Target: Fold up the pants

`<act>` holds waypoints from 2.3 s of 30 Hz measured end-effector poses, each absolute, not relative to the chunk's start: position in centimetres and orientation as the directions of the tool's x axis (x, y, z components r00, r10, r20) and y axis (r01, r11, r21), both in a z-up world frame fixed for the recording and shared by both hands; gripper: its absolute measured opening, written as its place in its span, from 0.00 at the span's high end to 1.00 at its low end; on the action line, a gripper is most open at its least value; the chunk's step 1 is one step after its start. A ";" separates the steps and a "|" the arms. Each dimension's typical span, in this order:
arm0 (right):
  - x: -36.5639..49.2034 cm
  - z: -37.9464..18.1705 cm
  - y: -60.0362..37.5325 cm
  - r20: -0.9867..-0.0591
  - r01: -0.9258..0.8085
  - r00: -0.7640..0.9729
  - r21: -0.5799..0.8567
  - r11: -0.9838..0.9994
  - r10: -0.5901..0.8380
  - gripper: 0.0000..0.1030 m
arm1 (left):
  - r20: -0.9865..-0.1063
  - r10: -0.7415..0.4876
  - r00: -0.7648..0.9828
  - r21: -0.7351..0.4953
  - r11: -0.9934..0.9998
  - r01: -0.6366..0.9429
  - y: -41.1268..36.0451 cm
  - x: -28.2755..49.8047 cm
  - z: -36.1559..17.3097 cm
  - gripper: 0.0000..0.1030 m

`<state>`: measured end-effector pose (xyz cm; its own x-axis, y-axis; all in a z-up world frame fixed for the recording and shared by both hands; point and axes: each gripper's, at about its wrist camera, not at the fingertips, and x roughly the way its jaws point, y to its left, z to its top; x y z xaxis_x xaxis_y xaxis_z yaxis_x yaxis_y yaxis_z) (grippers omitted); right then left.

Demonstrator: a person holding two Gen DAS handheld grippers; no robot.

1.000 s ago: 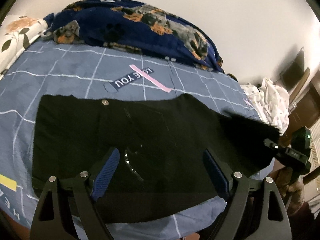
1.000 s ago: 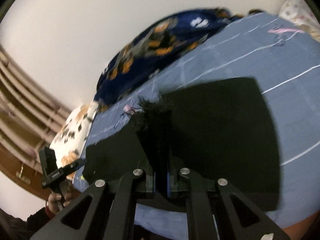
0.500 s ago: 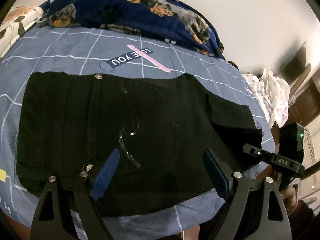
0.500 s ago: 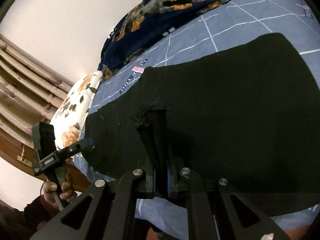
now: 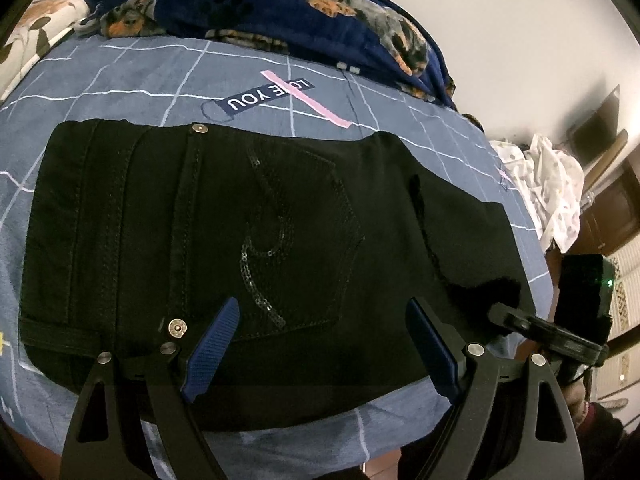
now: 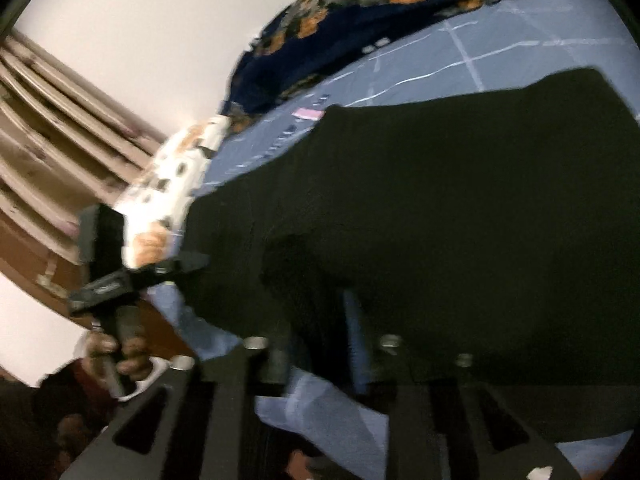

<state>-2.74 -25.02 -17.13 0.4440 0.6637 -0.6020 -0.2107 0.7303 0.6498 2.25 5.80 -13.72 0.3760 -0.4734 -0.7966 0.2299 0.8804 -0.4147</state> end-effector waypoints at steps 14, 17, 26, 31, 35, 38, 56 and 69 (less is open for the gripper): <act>-4.3 -14.4 -27.9 -0.436 -0.280 0.444 0.763 0.583 0.783 0.49 | -0.795 -0.481 0.369 -0.426 0.877 0.225 5.8 2.4 -13.9 0.17; -4.0 -16.2 -26.8 -0.526 -0.247 0.417 0.719 0.649 0.741 0.83 | -0.794 -0.484 0.369 -0.428 0.875 0.226 5.9 2.3 -13.9 0.17; -3.1 -18.4 -24.8 -0.633 -0.235 0.389 0.634 0.737 0.669 0.96 | -0.793 -0.492 0.360 -0.438 0.870 0.226 5.8 2.4 -14.1 0.17; -3.4 -16.6 -27.9 -0.509 -0.216 0.442 0.738 0.639 0.738 0.87 | -0.795 -0.494 0.352 -0.438 0.869 0.230 5.8 2.3 -13.9 0.17; -3.8 -15.8 -30.7 -0.357 -0.159 0.424 0.875 0.457 0.832 0.78 | -0.787 -0.515 0.340 -0.462 0.857 0.229 5.7 2.3 -13.8 0.17; -5.0 -16.3 -31.0 -0.288 -0.119 0.426 0.922 0.369 0.858 0.51 | -0.776 -0.541 0.324 -0.483 0.840 0.247 5.3 2.1 -13.8 0.17; -4.7 -21.9 -27.8 -0.301 0.175 0.394 0.952 0.251 0.868 0.67 | -0.736 -0.637 0.230 -0.507 0.743 0.437 -1.1 2.1 -10.9 0.17; -5.0 -22.8 -27.8 -0.317 0.244 0.382 0.941 0.236 0.868 0.57 | -0.743 -0.639 0.200 -0.537 0.747 0.391 -0.9 2.6 -12.4 0.17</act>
<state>-5.03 -27.80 -22.85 0.3821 0.8680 -0.3171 0.2444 0.2360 0.9405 2.60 -0.86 -12.36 0.1998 -0.6386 -0.7432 0.3914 0.7473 -0.5369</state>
